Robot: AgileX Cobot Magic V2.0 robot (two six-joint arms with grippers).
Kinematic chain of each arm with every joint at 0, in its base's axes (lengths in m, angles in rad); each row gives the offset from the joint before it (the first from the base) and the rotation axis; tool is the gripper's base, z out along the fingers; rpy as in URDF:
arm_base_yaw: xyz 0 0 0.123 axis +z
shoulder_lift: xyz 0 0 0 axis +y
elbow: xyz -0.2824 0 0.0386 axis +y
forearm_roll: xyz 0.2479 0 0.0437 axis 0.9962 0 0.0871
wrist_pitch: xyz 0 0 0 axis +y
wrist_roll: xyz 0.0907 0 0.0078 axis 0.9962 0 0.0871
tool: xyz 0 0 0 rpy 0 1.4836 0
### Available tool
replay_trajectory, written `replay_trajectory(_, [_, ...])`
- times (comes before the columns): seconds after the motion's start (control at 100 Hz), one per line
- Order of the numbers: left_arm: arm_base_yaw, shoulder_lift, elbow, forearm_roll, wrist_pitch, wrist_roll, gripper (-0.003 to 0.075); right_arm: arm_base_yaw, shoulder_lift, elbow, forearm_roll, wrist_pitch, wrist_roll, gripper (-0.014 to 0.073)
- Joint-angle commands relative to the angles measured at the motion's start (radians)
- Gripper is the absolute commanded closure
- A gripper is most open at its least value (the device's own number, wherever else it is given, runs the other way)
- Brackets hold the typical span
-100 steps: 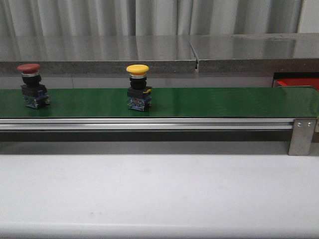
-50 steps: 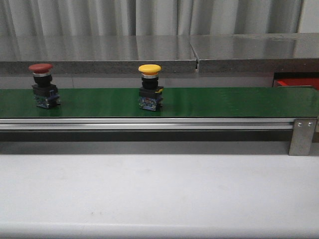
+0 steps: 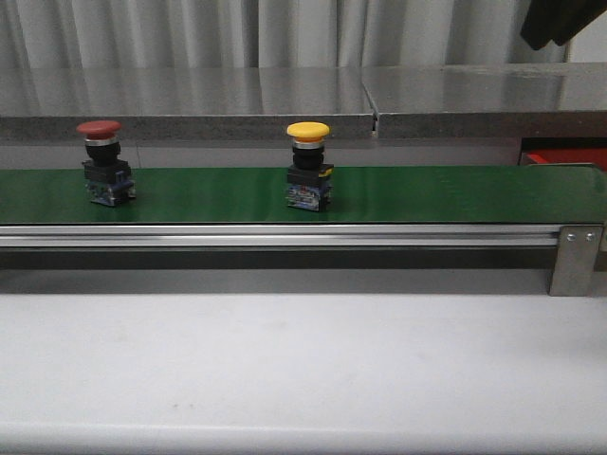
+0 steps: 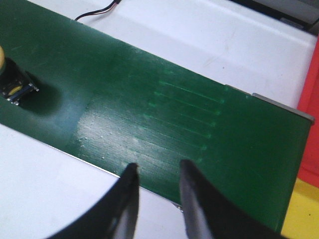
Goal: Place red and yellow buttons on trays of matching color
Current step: 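Lower the right gripper onto the yellow button and grasp it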
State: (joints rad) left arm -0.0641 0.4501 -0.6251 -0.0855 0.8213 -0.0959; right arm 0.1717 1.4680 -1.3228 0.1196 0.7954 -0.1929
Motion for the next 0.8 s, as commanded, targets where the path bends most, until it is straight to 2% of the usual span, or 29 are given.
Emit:
replay_trajectory(0.0, [0.002, 0.004, -0.025, -0.012, -0.066, -0.009, 0.0741, 0.0, -0.013, -0.054, 0.01, -0.021, -0.014, 0.015])
replay_trajectory(0.07, [0.002, 0.004, -0.025, -0.012, -0.066, -0.009, 0.0741, 0.0, 0.003, -0.067, 0.01, 0.0, -0.014, 0.0075])
replay_trajectory(0.17, [0.002, 0.004, -0.025, -0.012, -0.066, -0.009, 0.0741, 0.002, 0.028, -0.088, 0.019, 0.029, -0.046, 0.0028])
replay_trajectory(0.31, [0.002, 0.004, -0.025, -0.012, -0.066, -0.009, 0.0741, 0.014, 0.073, -0.129, 0.054, 0.057, -0.11, 0.0028])
replay_trajectory(0.53, [0.002, 0.004, -0.025, -0.012, -0.066, -0.009, 0.0741, 0.045, 0.143, -0.152, 0.143, 0.084, -0.307, 0.0028])
replay_trajectory(0.79, [0.002, 0.004, -0.025, -0.012, -0.066, -0.009, 0.0741, 0.101, 0.219, -0.162, 0.187, 0.023, -0.374, 0.0028])
